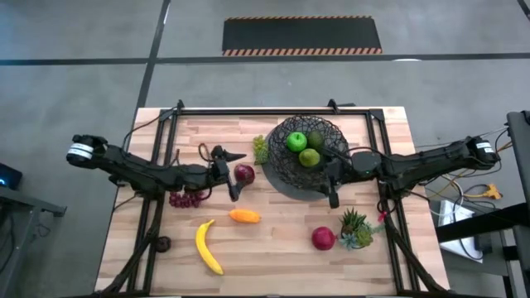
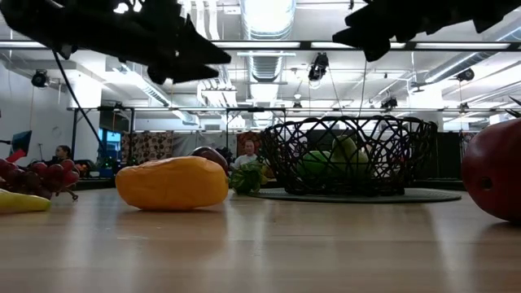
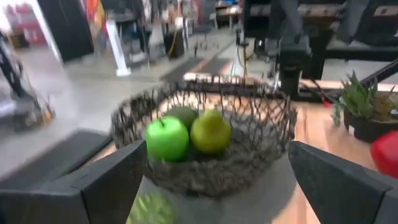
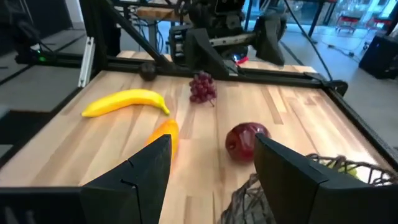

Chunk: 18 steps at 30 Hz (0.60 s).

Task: Build produce basket
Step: Put the red apple into the wire basket

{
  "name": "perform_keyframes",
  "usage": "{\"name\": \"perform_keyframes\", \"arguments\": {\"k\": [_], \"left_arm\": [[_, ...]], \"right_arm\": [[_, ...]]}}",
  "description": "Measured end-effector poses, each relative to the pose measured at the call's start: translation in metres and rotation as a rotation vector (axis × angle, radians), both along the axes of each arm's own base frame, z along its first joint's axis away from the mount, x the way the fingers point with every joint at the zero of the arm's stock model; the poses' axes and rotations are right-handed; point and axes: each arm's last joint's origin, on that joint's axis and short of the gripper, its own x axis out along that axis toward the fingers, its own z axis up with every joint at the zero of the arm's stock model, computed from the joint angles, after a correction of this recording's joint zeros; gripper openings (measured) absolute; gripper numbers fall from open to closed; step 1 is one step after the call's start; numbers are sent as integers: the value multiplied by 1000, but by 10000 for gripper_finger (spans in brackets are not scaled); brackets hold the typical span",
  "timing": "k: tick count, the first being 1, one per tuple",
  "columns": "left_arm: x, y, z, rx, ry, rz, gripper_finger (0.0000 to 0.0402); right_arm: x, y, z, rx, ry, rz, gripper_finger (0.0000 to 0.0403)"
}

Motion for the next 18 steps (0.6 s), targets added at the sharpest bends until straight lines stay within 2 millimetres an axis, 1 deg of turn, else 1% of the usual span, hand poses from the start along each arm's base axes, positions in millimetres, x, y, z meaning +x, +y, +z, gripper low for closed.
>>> {"name": "perform_keyframes", "arguments": {"k": [2,6,9,12,15,18], "left_arm": [[3,0,0,-52,54,9,375],[7,-1,6,-128,224,38,375],[9,-3,9,-131,369,10,375],[6,-2,6,-91,519,-17,375],[6,2,6,-75,574,-24,375],[9,5,0,-73,605,-58,375]], "right_arm": [[0,0,1,-22,-7,5,215],[-1,0,2,-60,-16,14,215],[-2,0,3,-85,-23,19,215],[-3,0,3,-102,-20,23,215],[-4,0,1,-105,0,25,215],[-3,0,-2,-106,23,26,215]]}}
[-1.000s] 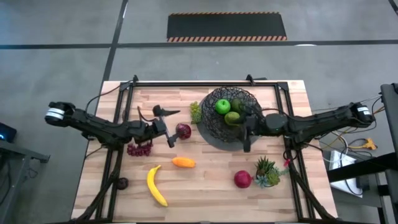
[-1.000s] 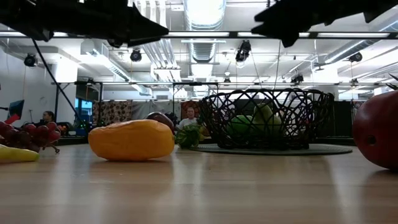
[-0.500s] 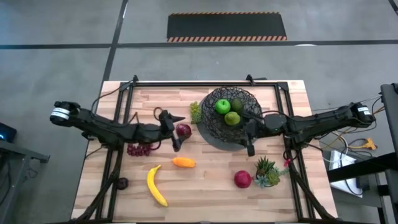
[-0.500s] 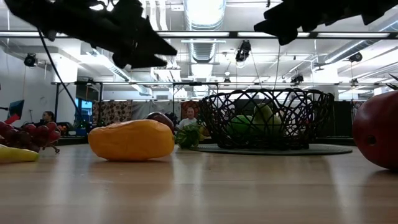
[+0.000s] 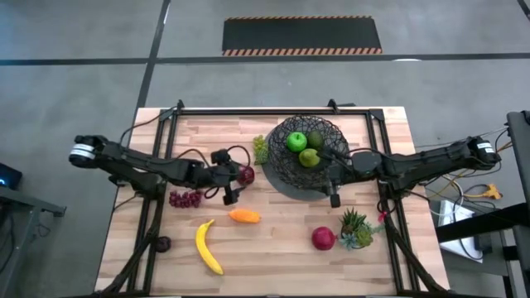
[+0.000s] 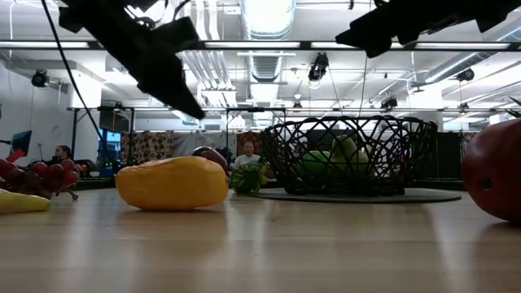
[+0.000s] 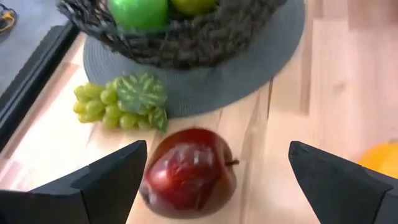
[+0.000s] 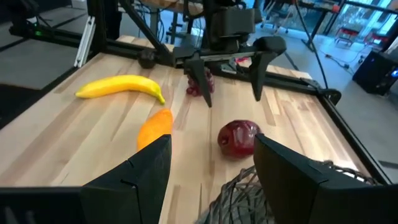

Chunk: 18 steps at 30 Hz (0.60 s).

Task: Build produce basket
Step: Put the red apple into the wire basket

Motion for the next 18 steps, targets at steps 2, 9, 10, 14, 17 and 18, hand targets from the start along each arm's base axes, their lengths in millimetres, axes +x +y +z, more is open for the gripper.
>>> {"name": "perform_keyframes", "arguments": {"k": [2,9,10,14,17,18], "left_arm": [[1,3,-5,20,37,-5,375],[11,14,-14,169,155,-108,375],[12,15,-14,194,176,-130,375],[11,15,-10,284,322,-255,375],[7,14,-6,398,454,-406,375],[5,14,-7,436,494,-455,375]], "right_arm": [[0,0,-2,-1,8,0,215],[0,0,-7,4,30,-2,215],[0,0,-7,4,30,-3,215],[0,0,-7,5,30,-3,215],[0,0,-7,19,31,-8,215],[0,0,-7,23,30,-9,215]]}}
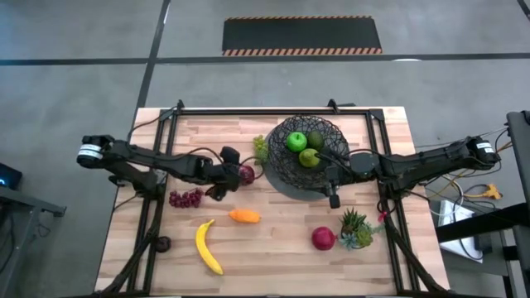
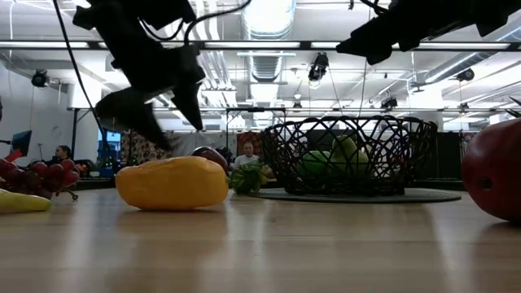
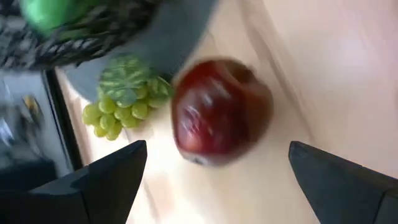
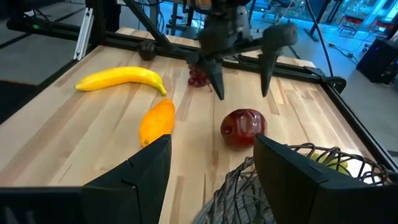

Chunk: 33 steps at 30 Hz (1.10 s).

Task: Build produce basket
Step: Put the red apple into the wire basket

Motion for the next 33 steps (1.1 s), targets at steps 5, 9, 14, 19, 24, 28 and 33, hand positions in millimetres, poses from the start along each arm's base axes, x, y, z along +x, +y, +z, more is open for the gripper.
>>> {"name": "perform_keyframes", "arguments": {"k": [5,9,14,19,24,28,33], "left_arm": [[-3,1,-7,94,81,-139,375],[-6,1,-15,136,118,-204,375],[0,3,-21,168,45,-218,375],[3,4,-31,199,39,-253,375],[7,6,-42,194,78,-250,375],[14,9,-50,189,70,-239,375],[20,11,-55,190,41,-230,375]], "right_arm": [[0,0,1,36,-7,-13,215],[1,-1,2,40,-19,-36,215],[1,-1,4,46,-42,-42,215],[1,-1,4,62,-43,-45,215],[1,-1,4,72,-42,-48,215],[1,-1,4,73,-42,-48,215],[1,-1,4,82,-41,-50,215]]}}
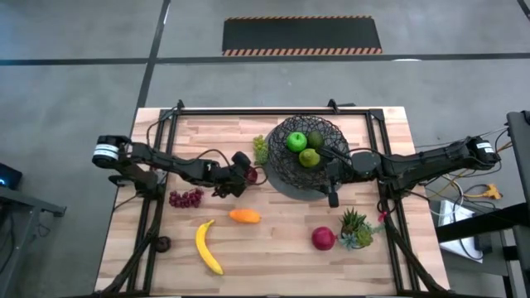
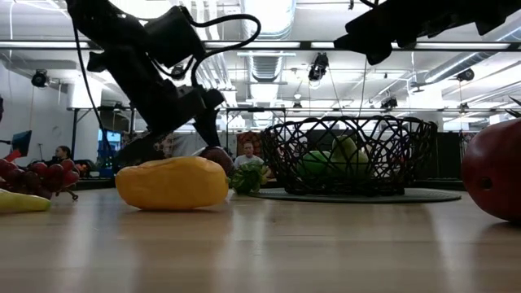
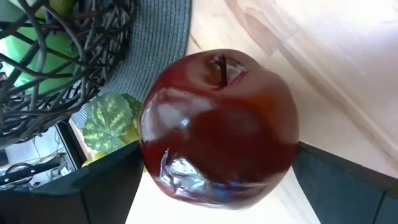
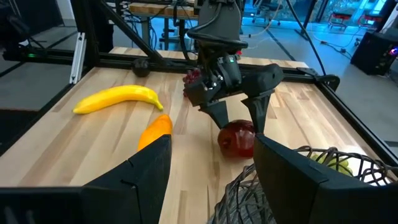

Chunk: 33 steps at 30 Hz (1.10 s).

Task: Build produce basket
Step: Put the red apple into the wire basket

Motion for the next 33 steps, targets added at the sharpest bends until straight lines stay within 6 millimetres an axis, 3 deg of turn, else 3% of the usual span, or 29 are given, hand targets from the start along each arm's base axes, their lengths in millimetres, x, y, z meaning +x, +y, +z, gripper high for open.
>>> {"name": "perform_keyframes", "arguments": {"k": [23,28,33], "left_arm": [[0,0,5,-25,-51,48,335],[-3,1,29,-81,-220,153,334],[-15,1,65,-253,-473,309,334]], "right_arm": [[-1,0,-5,7,14,-1,215],[-1,0,-5,7,10,-1,215],[-2,0,-8,6,15,-1,215]]}}
